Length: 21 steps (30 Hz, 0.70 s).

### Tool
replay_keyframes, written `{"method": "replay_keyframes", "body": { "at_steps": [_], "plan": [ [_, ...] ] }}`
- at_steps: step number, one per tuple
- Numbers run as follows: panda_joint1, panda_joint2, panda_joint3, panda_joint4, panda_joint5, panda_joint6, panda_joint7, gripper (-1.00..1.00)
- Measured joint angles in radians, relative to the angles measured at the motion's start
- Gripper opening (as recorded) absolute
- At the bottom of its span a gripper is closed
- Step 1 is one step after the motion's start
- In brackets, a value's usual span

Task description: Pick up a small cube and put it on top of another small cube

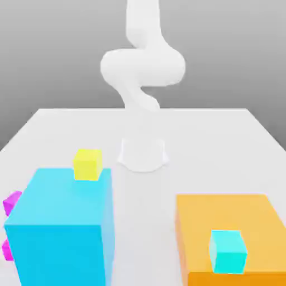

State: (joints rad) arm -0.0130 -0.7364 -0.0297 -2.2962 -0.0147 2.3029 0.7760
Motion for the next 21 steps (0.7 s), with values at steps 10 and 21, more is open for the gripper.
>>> {"method": "replay_keyframes", "body": {
  "at_steps": [10, 21],
  "plan": [
    [-0.122, 0.360, -0.236, -0.040, -0.066, 0.114, -0.184, 0.00],
    [-0.298, 0.759, -0.426, -0.208, 0.044, 0.334, -0.471, 0.00]
  ]
}}
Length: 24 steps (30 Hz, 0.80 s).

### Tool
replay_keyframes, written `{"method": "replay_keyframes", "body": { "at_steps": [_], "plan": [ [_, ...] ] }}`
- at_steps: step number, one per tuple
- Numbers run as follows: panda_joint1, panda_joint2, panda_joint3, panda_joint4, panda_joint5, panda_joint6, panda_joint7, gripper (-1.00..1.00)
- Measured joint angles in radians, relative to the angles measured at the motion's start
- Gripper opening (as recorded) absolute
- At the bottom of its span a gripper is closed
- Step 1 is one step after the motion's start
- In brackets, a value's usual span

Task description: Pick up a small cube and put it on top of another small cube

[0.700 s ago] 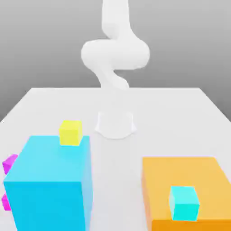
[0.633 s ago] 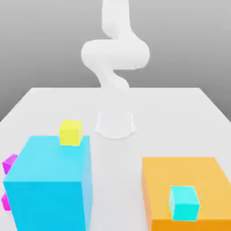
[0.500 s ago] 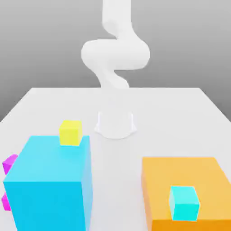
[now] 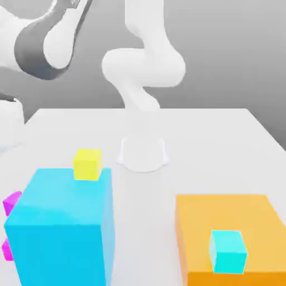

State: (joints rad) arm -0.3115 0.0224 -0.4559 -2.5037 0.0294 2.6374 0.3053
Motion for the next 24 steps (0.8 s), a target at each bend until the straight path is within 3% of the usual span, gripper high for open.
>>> {"method": "replay_keyframes", "body": {
  "at_steps": [4, 9, 10, 17, 24],
  "plan": [
    [-0.097, 0.135, 0.021, -0.097, 0.143, 0.112, -0.154, 0.00],
    [-0.224, 0.305, 0.162, -0.079, 0.332, 0.246, -0.304, 0.00],
    [-0.255, 0.338, 0.199, -0.071, 0.361, 0.271, -0.327, -1.00],
    [-0.264, 0.344, 0.208, -0.070, 0.364, 0.275, -0.329, -1.00],
    [-0.164, 0.142, 0.055, -0.079, 0.136, 0.104, -0.119, -1.00]
  ]
}}
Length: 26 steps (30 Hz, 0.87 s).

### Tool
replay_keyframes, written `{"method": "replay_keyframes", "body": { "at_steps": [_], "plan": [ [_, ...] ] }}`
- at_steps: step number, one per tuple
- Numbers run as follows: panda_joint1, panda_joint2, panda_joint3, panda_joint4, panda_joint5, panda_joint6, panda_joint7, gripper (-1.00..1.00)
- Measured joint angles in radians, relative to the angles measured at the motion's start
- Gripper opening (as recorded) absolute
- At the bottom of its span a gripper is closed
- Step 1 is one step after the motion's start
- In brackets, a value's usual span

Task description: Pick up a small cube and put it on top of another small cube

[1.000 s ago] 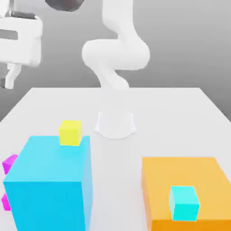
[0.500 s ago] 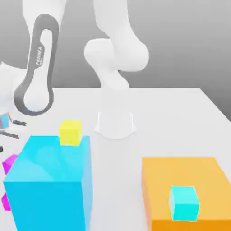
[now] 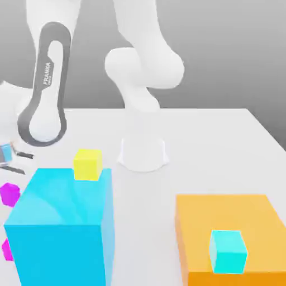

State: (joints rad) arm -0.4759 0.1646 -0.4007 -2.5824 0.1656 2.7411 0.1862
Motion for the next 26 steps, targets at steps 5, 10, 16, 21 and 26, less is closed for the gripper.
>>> {"method": "replay_keyframes", "body": {
  "at_steps": [5, 10, 16, 21, 26],
  "plan": [
    [0.103, -0.156, 0.048, 0.071, -0.097, -0.207, 0.110, -1.00],
    [0.181, -0.320, 0.113, 0.131, -0.154, -0.423, 0.168, -1.00],
    [0.262, -0.514, 0.231, 0.174, -0.193, -0.665, 0.179, -1.00],
    [0.321, -0.568, 0.288, 0.076, -0.209, -0.637, 0.112, -1.00],
    [0.321, -0.542, 0.288, 0.030, -0.209, -0.565, 0.108, 1.00]
  ]
}}
